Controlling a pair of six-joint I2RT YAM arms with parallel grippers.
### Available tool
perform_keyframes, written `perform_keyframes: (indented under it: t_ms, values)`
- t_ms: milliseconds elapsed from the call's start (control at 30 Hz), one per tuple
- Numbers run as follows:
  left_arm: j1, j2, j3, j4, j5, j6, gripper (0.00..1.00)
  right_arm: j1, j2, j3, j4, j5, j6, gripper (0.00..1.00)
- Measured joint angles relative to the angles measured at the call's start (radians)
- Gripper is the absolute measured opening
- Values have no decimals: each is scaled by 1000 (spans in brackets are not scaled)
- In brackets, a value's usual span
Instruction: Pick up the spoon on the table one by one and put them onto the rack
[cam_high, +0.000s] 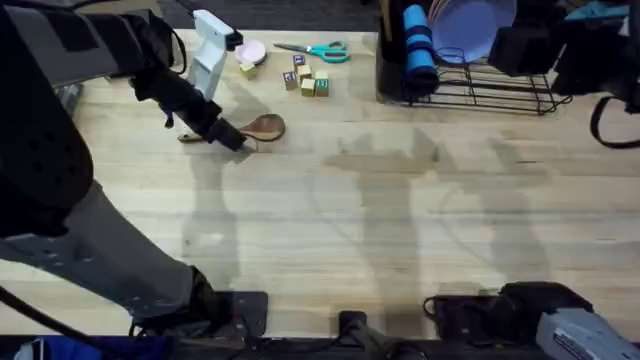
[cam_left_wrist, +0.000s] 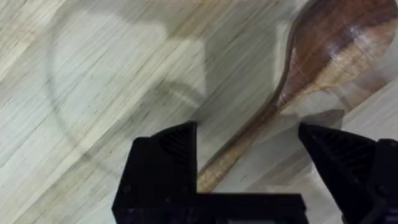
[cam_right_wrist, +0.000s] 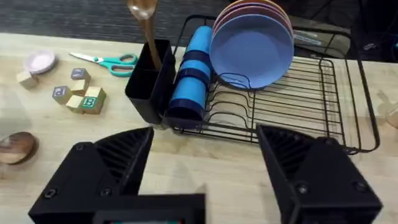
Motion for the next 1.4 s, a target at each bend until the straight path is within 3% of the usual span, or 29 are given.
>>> perform_keyframes:
  t_ms: [300, 733, 767, 1033, 1300, 1400]
  values:
    - [-23, 2, 7, -8, -2, 152, 993, 0, 0, 0, 0, 0, 0, 997]
    - [-23, 43, 48, -48, 28, 185, 977, 0, 0, 0, 0, 0, 0, 997]
    - [-23, 46, 50, -53, 36, 192, 898, 0, 0, 0, 0, 0, 0, 996]
    - [-24, 49, 50, -53, 55, 194, 641, 0, 0, 0, 0, 0, 0, 996]
    - [-26, 54, 51, -53, 89, 196, 169, 0, 0, 0, 0, 0, 0, 997]
    - [-26, 54, 54, -60, 100, 196, 51, 0, 0, 0, 0, 0, 0, 996]
